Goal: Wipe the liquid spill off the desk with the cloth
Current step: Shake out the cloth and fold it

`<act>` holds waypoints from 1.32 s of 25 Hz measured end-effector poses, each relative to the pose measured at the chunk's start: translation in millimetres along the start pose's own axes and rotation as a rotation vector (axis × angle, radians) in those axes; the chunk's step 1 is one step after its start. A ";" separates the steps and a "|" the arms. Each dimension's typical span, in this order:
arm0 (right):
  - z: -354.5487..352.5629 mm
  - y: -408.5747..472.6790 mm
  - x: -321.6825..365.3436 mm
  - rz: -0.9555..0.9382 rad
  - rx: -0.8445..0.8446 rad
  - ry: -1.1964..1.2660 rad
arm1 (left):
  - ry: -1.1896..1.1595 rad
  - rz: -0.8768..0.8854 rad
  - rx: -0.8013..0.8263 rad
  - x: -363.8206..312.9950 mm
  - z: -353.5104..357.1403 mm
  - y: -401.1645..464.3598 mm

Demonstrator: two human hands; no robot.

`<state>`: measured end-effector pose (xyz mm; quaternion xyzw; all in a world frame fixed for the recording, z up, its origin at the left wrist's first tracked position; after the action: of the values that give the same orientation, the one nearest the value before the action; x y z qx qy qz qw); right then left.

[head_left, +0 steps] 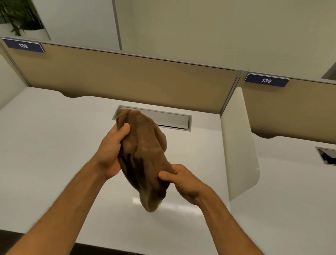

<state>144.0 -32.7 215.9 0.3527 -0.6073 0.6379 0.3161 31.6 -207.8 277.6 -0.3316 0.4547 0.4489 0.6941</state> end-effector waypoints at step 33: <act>-122.0 1.3 69.6 -0.139 -0.574 0.019 | 0.340 -0.029 -0.068 36.3 19.7 49.8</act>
<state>96.5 87.1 271.6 0.2835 -0.7341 0.4204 0.4516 -1.2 -160.3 248.5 -0.4324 0.5453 0.3914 0.6021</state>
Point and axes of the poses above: each hand's wrist, its own y-axis towards the middle knuckle, its own z-axis out of the palm, x = y × z, the point moved 4 cm from there along y, towards the middle knuckle, and after that the axes turned 9 degrees about z, right-handed, at the moved point
